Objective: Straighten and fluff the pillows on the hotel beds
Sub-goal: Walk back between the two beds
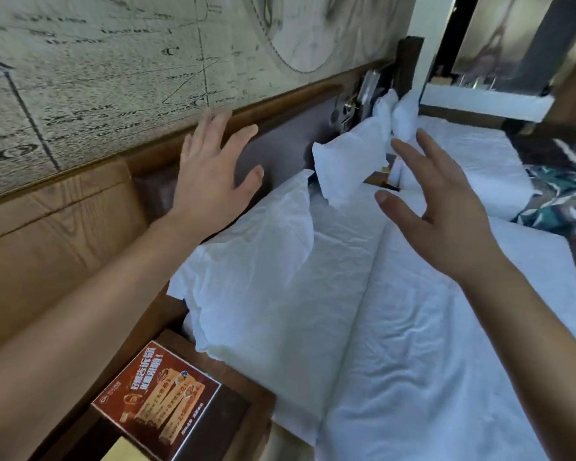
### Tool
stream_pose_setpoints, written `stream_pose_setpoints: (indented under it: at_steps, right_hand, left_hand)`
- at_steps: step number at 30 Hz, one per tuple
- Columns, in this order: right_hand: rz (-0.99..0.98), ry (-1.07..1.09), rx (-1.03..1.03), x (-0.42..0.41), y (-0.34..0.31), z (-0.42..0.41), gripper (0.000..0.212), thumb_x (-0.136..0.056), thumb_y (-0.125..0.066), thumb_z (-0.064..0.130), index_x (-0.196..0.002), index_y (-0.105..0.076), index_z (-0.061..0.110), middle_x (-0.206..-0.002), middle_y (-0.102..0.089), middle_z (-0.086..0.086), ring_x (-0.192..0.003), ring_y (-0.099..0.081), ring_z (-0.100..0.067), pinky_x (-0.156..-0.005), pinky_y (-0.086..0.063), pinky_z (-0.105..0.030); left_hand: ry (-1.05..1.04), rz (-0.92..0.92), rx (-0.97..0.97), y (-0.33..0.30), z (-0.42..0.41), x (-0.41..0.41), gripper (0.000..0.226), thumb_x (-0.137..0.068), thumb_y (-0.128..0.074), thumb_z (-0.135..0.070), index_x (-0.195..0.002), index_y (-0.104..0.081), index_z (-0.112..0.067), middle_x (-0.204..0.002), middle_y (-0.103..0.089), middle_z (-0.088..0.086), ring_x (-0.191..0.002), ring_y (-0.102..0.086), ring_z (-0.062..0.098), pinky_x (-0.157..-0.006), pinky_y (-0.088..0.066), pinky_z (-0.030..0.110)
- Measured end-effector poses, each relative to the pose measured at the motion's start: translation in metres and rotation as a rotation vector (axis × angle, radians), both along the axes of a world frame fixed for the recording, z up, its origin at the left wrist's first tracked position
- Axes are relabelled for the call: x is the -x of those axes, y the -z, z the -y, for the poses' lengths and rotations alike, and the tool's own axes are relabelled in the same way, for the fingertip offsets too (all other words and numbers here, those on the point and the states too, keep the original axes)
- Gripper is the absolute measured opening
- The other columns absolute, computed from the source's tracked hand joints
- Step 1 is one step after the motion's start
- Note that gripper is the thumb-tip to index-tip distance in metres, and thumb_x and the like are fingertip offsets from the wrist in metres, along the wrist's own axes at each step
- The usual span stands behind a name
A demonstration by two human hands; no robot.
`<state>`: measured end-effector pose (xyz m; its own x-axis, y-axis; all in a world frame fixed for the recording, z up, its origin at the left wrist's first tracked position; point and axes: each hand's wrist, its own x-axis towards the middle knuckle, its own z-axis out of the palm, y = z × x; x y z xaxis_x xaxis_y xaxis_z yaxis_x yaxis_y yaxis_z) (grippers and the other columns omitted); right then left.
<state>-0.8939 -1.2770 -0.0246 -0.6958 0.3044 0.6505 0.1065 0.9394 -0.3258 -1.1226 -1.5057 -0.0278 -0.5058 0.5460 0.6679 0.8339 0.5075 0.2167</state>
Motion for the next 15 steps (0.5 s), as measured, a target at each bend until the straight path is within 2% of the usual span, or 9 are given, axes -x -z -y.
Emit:
stream_pose_setpoints:
  at_steps: [2, 4, 6, 8, 10, 12, 13, 15]
  right_hand:
    - [-0.014, 0.024, -0.006, -0.026, -0.001, -0.006, 0.064, -0.097, -0.06, 0.048, -0.156, -0.039, 0.031, -0.168, -0.024, 0.0, -0.149, -0.019, -0.002, -0.109, -0.008, 0.001]
    - [-0.035, 0.054, -0.035, -0.053, -0.002, -0.015, 0.064, -0.098, -0.061, 0.047, -0.155, -0.041, 0.029, -0.162, -0.027, 0.009, -0.146, -0.019, 0.001, -0.111, -0.008, -0.001]
    - [-0.032, 0.096, -0.049, -0.083, -0.004, -0.025, 0.064, -0.097, -0.058, 0.05, -0.155, -0.04, 0.029, -0.161, -0.026, 0.012, -0.153, -0.021, -0.01, -0.116, -0.014, -0.013]
    - [0.003, 0.14, -0.044, -0.113, -0.008, -0.038, 0.063, -0.099, -0.058, 0.05, -0.156, -0.039, 0.032, -0.168, -0.023, 0.003, -0.155, -0.023, -0.021, -0.119, -0.021, -0.029]
    - [0.026, 0.172, -0.045, -0.145, -0.011, -0.053, 0.064, -0.098, -0.058, 0.049, -0.156, -0.038, 0.032, -0.169, -0.022, -0.001, -0.156, -0.022, -0.023, -0.121, -0.024, -0.037]
    - [0.028, 0.204, -0.053, -0.176, -0.012, -0.068, 0.065, -0.097, -0.057, 0.049, -0.156, -0.037, 0.031, -0.17, -0.02, -0.001, -0.156, -0.02, -0.023, -0.122, -0.024, -0.039]
    - [0.025, 0.224, -0.052, -0.192, -0.012, -0.075, 0.065, -0.097, -0.057, 0.049, -0.156, -0.037, 0.031, -0.17, -0.02, 0.0, -0.156, -0.02, -0.023, -0.122, -0.024, -0.04]
    - [0.021, 0.265, -0.045, -0.224, -0.009, -0.088, 0.064, -0.097, -0.056, 0.05, -0.156, -0.037, 0.032, -0.17, -0.02, 0.0, -0.156, -0.02, -0.023, -0.123, -0.027, -0.044]
  left_hand:
    - [0.035, -0.015, -0.013, -0.005, -0.012, -0.017, 0.06, -0.095, -0.048, -0.048, -0.149, -0.048, -0.021, -0.167, -0.026, 0.012, -0.157, -0.014, 0.037, -0.124, -0.018, 0.06]
    - [0.067, -0.038, -0.019, -0.01, -0.025, -0.033, 0.058, -0.096, -0.05, -0.047, -0.148, -0.048, -0.021, -0.166, -0.028, 0.013, -0.157, -0.016, 0.037, -0.122, -0.021, 0.061]
    - [0.085, -0.05, -0.021, -0.013, -0.04, -0.049, 0.057, -0.096, -0.051, -0.047, -0.147, -0.049, -0.02, -0.163, -0.031, 0.014, -0.155, -0.02, 0.039, -0.121, -0.024, 0.062]
    - [0.101, -0.042, -0.034, -0.014, -0.057, -0.071, 0.058, -0.096, -0.05, -0.048, -0.147, -0.05, -0.019, -0.163, -0.031, 0.015, -0.156, -0.019, 0.038, -0.122, -0.023, 0.059]
    - [0.131, 0.034, -0.065, -0.012, -0.076, -0.099, 0.057, -0.098, -0.053, -0.045, -0.149, -0.049, -0.02, -0.167, -0.026, 0.012, -0.158, -0.012, 0.034, -0.127, -0.016, 0.048]
    - [0.167, 0.133, -0.095, -0.011, -0.094, -0.127, 0.055, -0.1, -0.058, -0.04, -0.151, -0.047, -0.023, -0.169, -0.022, 0.009, -0.159, -0.007, 0.028, -0.126, -0.009, 0.036]
    - [0.179, 0.136, -0.092, -0.01, -0.103, -0.141, 0.055, -0.101, -0.058, -0.039, -0.152, -0.047, -0.023, -0.17, -0.021, 0.008, -0.16, -0.006, 0.028, -0.126, -0.009, 0.036]
    - [0.2, 0.028, -0.058, -0.007, -0.124, -0.166, 0.057, -0.1, -0.054, -0.044, -0.151, -0.047, -0.02, -0.169, -0.022, 0.011, -0.159, -0.008, 0.033, -0.127, -0.014, 0.046]
